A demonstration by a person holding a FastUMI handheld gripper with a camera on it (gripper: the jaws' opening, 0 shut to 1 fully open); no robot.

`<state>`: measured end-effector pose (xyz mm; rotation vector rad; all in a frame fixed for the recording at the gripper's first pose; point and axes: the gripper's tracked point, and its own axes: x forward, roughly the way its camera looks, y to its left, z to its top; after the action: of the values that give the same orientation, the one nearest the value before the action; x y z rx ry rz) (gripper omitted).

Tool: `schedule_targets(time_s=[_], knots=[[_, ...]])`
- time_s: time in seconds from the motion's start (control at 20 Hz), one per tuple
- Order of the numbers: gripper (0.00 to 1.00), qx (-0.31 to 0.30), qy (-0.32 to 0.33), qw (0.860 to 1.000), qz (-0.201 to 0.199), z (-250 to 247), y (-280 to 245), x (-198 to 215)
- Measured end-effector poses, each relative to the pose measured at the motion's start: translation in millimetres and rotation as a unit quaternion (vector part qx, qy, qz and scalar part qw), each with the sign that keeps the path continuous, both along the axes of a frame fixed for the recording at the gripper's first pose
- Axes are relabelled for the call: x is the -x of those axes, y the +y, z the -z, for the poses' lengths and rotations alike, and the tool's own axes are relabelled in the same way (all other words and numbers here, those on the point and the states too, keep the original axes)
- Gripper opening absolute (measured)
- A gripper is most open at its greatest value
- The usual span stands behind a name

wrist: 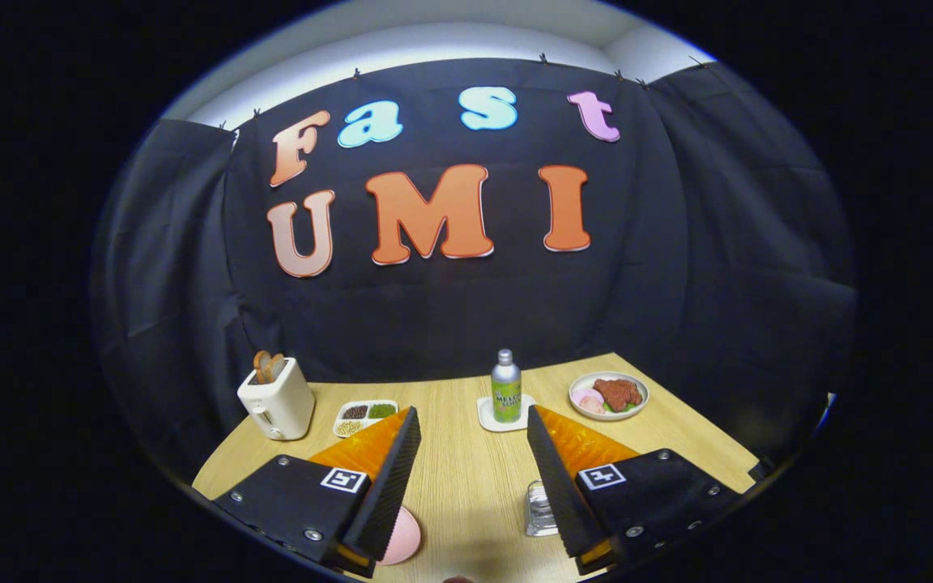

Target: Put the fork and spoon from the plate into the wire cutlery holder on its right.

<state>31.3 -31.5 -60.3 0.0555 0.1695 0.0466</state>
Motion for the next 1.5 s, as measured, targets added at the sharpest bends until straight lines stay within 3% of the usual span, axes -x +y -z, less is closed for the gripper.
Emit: schedule_targets(time_s=[0.35, 0.55, 0.8, 0.95, 1.2, 1.5], knots=[[0.87, -0.005, -0.047, 0.998, -0.038, -11, 74, 8], [0.89, -0.008, -0.049, 0.997, -0.06, 12, 113, 13], [0.89, 0.013, 0.003, 0.996, -0.083, 64, 151, 23], [0.9, 0.032, 0.072, 0.992, -0.103, 111, 163, 33], [0.92, 0.08, 0.171, 0.971, -0.145, 174, 179, 56], [0.89, 0.119, 0.287, 0.933, -0.18, 236, 191, 83]])
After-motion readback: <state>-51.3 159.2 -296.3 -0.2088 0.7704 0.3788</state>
